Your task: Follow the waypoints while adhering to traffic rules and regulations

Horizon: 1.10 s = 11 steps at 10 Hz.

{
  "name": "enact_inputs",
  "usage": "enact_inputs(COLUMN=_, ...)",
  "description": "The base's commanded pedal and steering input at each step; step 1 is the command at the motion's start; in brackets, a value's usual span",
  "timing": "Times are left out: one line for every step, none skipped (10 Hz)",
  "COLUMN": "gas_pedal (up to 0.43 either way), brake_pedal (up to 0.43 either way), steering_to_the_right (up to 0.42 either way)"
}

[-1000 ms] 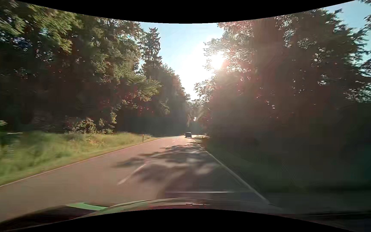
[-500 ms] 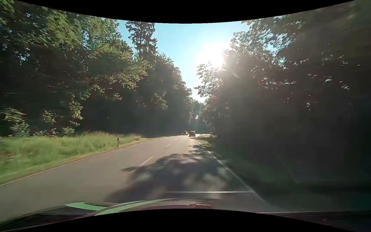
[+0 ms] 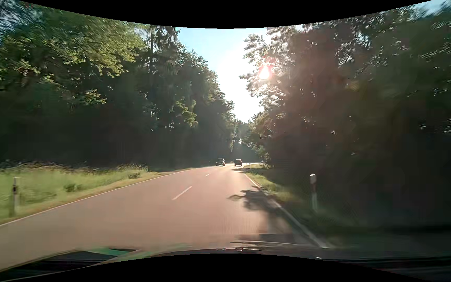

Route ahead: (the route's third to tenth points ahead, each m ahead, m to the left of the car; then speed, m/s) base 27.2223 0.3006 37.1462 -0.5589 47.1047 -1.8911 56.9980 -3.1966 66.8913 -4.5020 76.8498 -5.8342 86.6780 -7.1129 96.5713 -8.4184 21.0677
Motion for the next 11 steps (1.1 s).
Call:
enact_inputs(gas_pedal=0.138, brake_pedal=0.000, steering_to_the_right=0.000)
enact_inputs(gas_pedal=0.138, brake_pedal=0.000, steering_to_the_right=0.000)
enact_inputs(gas_pedal=0.138, brake_pedal=0.000, steering_to_the_right=0.002)
enact_inputs(gas_pedal=0.138, brake_pedal=0.000, steering_to_the_right=0.002)
enact_inputs(gas_pedal=0.138, brake_pedal=0.000, steering_to_the_right=0.001)
enact_inputs(gas_pedal=0.138, brake_pedal=0.000, steering_to_the_right=0.002)
enact_inputs(gas_pedal=0.138, brake_pedal=0.000, steering_to_the_right=0.003)
enact_inputs(gas_pedal=0.138, brake_pedal=0.000, steering_to_the_right=0.005)
enact_inputs(gas_pedal=0.138, brake_pedal=0.000, steering_to_the_right=0.008)
enact_inputs(gas_pedal=0.138, brake_pedal=0.000, steering_to_the_right=0.009)
enact_inputs(gas_pedal=0.138, brake_pedal=0.000, steering_to_the_right=0.009)
